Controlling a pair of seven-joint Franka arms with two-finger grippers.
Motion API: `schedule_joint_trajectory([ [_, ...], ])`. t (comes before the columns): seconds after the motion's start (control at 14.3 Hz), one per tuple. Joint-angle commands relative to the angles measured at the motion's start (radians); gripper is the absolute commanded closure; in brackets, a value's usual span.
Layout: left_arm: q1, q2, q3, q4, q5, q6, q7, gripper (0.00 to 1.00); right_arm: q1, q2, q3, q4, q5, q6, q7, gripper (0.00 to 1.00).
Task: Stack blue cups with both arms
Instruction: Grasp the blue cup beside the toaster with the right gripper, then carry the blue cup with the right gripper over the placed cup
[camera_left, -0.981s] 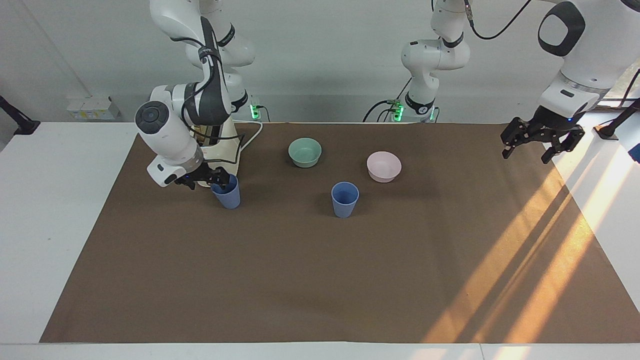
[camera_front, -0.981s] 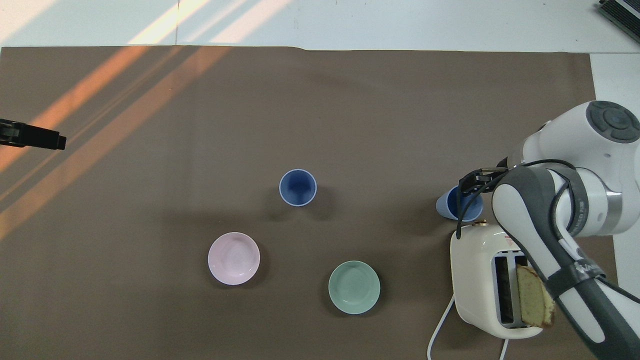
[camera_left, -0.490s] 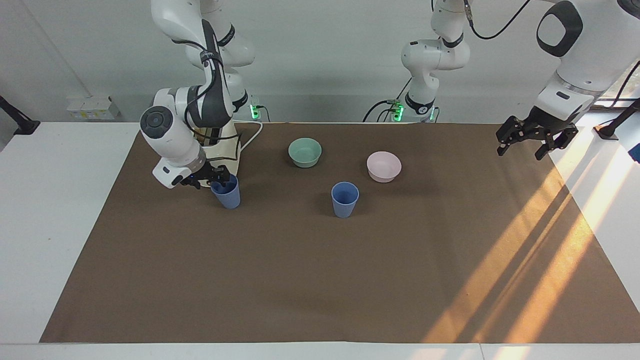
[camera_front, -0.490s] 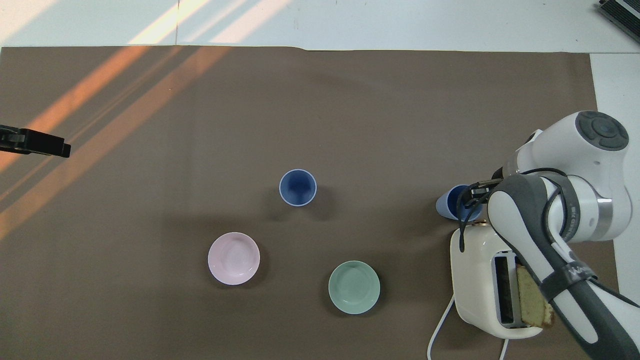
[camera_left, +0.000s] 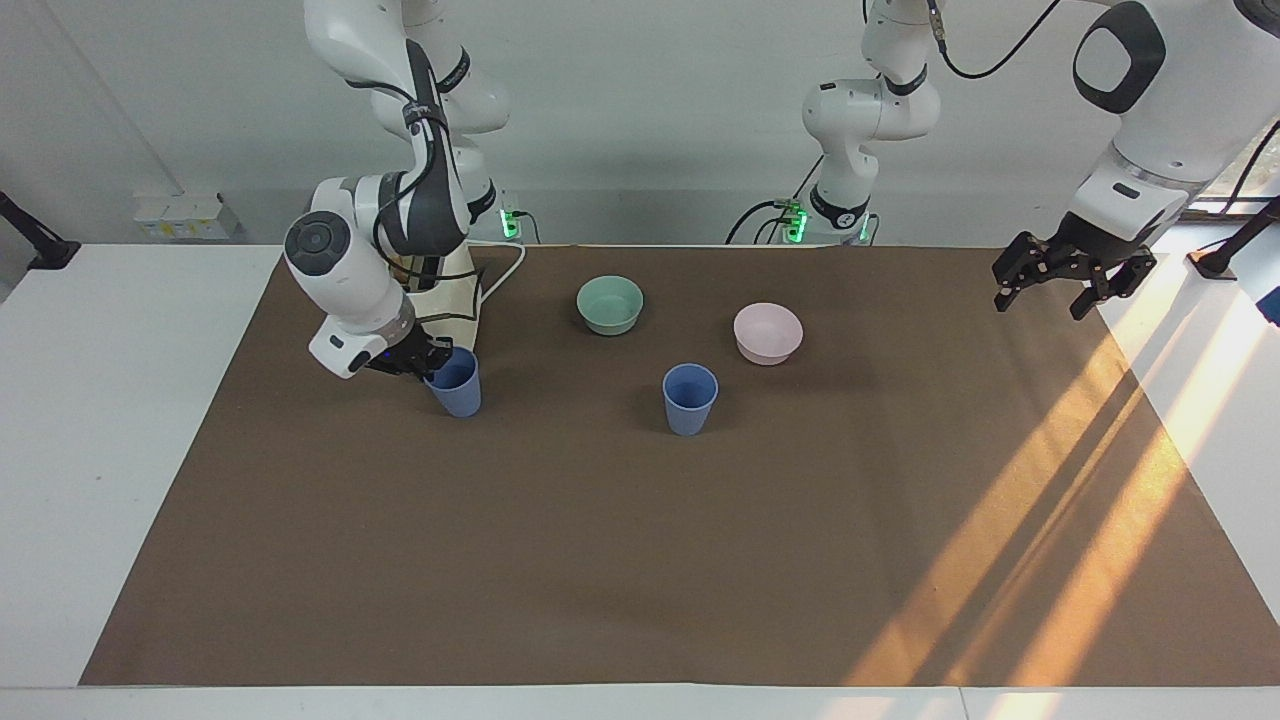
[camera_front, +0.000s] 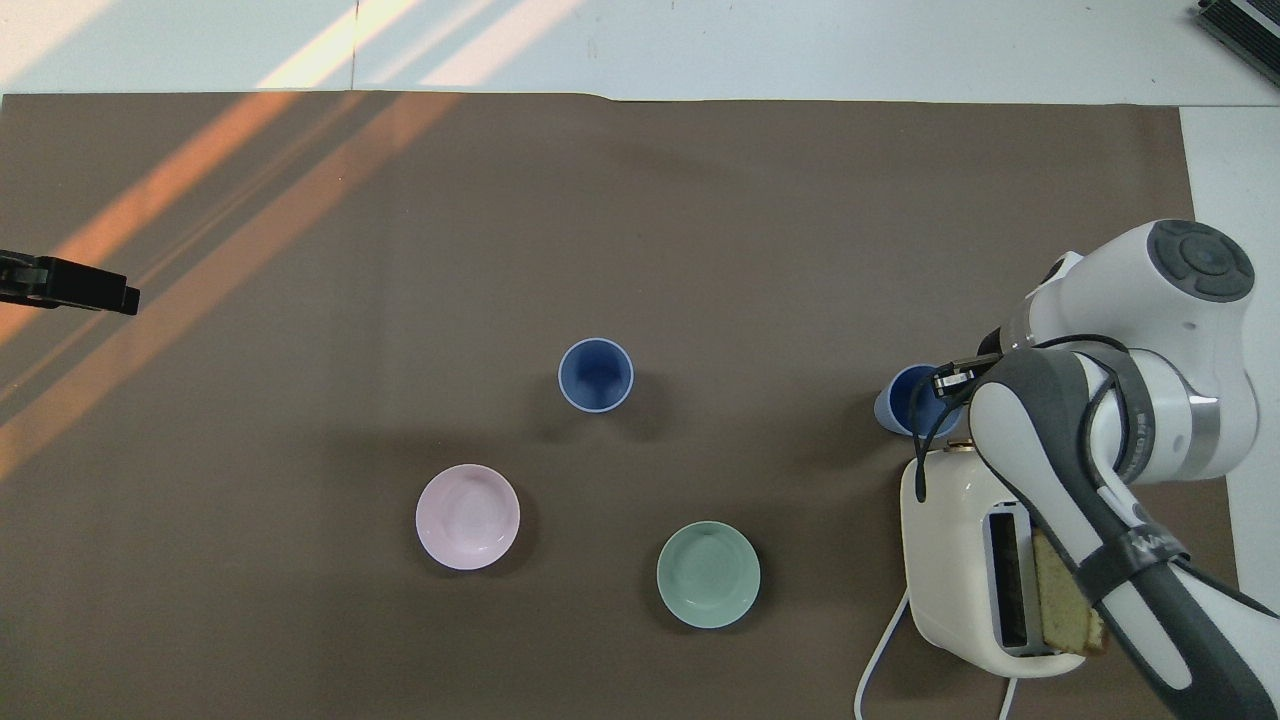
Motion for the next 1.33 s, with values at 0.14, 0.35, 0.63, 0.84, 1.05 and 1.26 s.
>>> schedule_joint_trajectory([
  [0.14,0.014,-0.01,-0.01,0.004,0.021,-0.015,-0.015,0.0,0.0,0.03,0.002,0.256,0.03,-0.234,-0.018,1.0],
  [0.35,0.011,-0.01,-0.01,0.004,0.021,-0.017,-0.015,0.0,0.042,0.052,0.003,0.376,0.113,-0.298,0.079,1.0],
  [0.63,0.01,-0.01,-0.01,0.004,0.021,-0.02,-0.015,0.0,0.194,0.118,0.003,0.581,0.107,-0.358,0.182,1.0],
  [0.84,0.008,-0.01,-0.01,0.003,0.021,-0.017,-0.015,0.0,0.295,0.128,0.005,0.617,0.11,-0.332,0.316,1.0],
  [1.05,0.008,-0.01,-0.01,0.003,0.021,-0.017,-0.015,0.0,0.416,0.136,0.005,0.637,0.11,-0.297,0.472,1.0],
  [1.26,0.008,-0.01,-0.011,0.003,0.021,-0.017,-0.015,0.0,0.461,0.17,0.006,0.628,0.111,-0.229,0.544,1.0],
])
